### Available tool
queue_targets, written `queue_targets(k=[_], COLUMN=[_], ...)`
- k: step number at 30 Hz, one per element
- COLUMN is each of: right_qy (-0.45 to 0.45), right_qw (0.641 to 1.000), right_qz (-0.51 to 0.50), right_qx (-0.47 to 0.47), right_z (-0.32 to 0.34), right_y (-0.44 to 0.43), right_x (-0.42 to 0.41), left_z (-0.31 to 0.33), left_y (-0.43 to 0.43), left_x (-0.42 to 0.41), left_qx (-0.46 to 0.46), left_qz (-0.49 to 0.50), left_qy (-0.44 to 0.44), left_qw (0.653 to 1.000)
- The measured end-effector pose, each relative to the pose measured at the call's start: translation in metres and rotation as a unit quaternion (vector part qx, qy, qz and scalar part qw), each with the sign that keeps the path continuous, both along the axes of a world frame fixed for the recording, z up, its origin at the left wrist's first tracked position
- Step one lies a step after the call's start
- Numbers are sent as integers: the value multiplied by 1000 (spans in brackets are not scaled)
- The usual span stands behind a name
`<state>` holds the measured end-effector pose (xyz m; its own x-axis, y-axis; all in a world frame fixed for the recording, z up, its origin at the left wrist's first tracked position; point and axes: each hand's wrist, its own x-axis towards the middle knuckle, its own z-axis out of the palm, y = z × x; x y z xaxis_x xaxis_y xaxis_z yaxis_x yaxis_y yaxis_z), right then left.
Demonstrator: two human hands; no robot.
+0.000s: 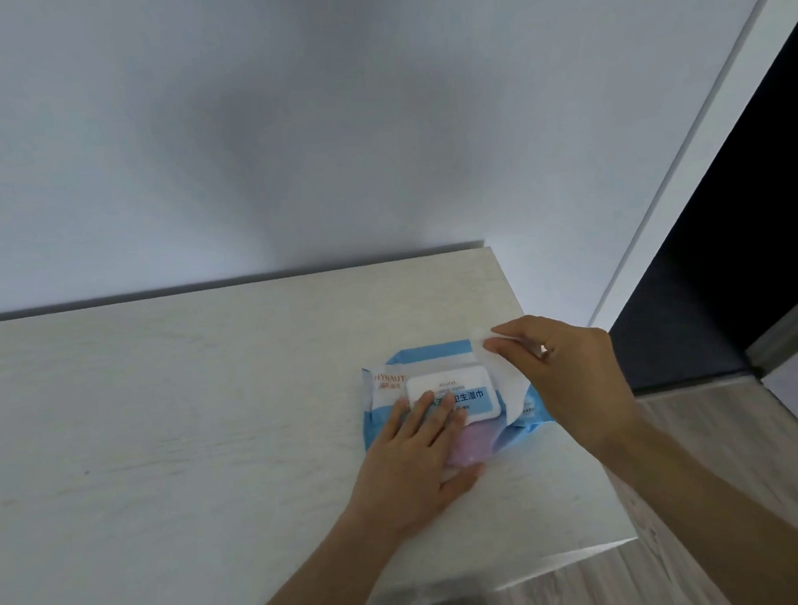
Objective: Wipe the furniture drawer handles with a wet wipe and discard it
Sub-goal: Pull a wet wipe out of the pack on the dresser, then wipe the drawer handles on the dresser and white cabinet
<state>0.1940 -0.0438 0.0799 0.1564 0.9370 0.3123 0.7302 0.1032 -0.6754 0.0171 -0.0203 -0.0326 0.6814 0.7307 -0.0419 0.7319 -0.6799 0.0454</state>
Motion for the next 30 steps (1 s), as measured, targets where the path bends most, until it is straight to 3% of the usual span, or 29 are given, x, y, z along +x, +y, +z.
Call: queue_targets(k=[7, 13, 17, 21, 26, 30], right_qy=[20, 14, -7, 32, -55, -89], right_qw=[1000, 1000, 999, 998, 997, 990], right_qz=[17, -24, -35, -54, -60, -56], right_qx=[-1, 3, 28, 5, 8, 95], right_z=[0, -6, -42, -89, -128, -155], right_y=[-26, -81, -127, -169, -189, -180], right_x=[-7, -47, -101, -144, -169, -175], left_z=[-3, -14, -28, -32, -34, -42], left_y=[-40, -97, -124, -135, -123, -110], left_x=[-20, -95, -157, -201, -227, -230], left_qx=[36, 62, 74, 92, 113, 116], left_qz=[42, 10, -7, -6, -1, 42], left_qy=[-20, -42, -41, -28, -11, -14], left_qw=[998, 997, 996, 995, 993, 992])
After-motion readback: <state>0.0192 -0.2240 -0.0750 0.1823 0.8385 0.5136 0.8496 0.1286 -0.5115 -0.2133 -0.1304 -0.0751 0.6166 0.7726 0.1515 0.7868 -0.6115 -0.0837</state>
